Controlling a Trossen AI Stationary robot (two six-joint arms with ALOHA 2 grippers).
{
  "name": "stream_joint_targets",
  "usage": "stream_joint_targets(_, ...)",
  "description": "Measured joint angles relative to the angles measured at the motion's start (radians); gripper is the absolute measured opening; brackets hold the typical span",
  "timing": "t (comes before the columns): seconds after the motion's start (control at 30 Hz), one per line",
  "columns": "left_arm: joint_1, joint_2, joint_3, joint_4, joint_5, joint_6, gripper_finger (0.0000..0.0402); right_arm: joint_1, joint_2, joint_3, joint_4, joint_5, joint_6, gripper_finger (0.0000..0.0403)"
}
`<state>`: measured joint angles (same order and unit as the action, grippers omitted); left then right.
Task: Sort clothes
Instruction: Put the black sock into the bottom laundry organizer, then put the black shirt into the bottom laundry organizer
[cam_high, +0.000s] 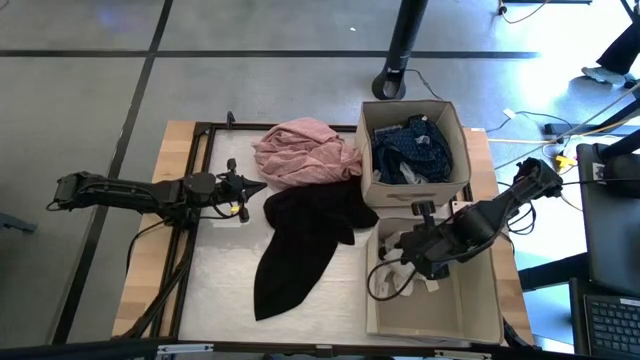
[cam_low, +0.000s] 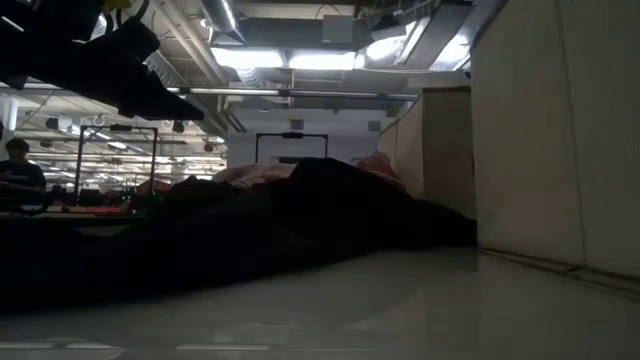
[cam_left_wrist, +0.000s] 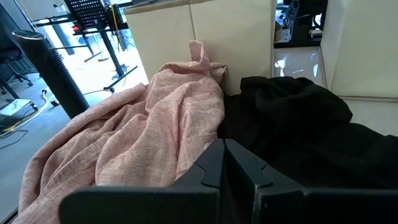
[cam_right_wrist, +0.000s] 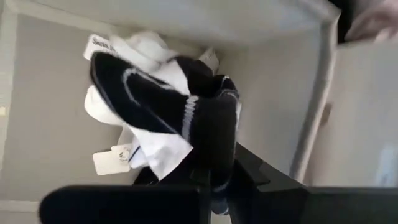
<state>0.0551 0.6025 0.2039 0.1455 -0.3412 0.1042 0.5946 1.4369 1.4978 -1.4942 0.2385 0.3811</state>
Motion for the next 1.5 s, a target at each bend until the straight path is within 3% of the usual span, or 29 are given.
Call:
stream_joint_targets(0.2,0.0,0.0,0.0,0.0,0.0,0.0,0.0005,-0.054,0.001,-0.06,-0.006,-0.038,0.098,0.0059)
stream_joint_targets(0.57,0.0,0.0,0.0,0.0,0.0,-0.001,0.0005,-0.143,0.001,-0.03,0.015,-0.075,0.079,0.0259)
stream_joint_targets(0.73,0.0,0.0,0.0,0.0,0.0,-0.007,0.0005,-0.175,0.001,0.016,0.153,-0.102,-0.057,0.0317)
stream_joint_targets(0.87,0.0,0.0,0.0,0.0,0.0,-0.007,0.0005,-0.185,0.001,0.059,0.345,-0.089,-0.232,0.0336)
stream_joint_targets(1.1,0.0,0.0,0.0,0.0,0.0,-0.006,0.0005,-0.21,0.031,0.064,0.656,0.206,-0.584,0.0339)
stream_joint_targets(1.3,0.0,0.0,0.0,-0.001,0.0,-0.002,0.0005,-0.292,0.126,0.064,0.79,0.221,-0.754,0.0339)
stream_joint_targets(1.5,0.0,0.0,0.0,-0.001,0.0,0.001,0.0005,-0.397,0.257,0.064,0.801,0.202,-0.779,0.0339)
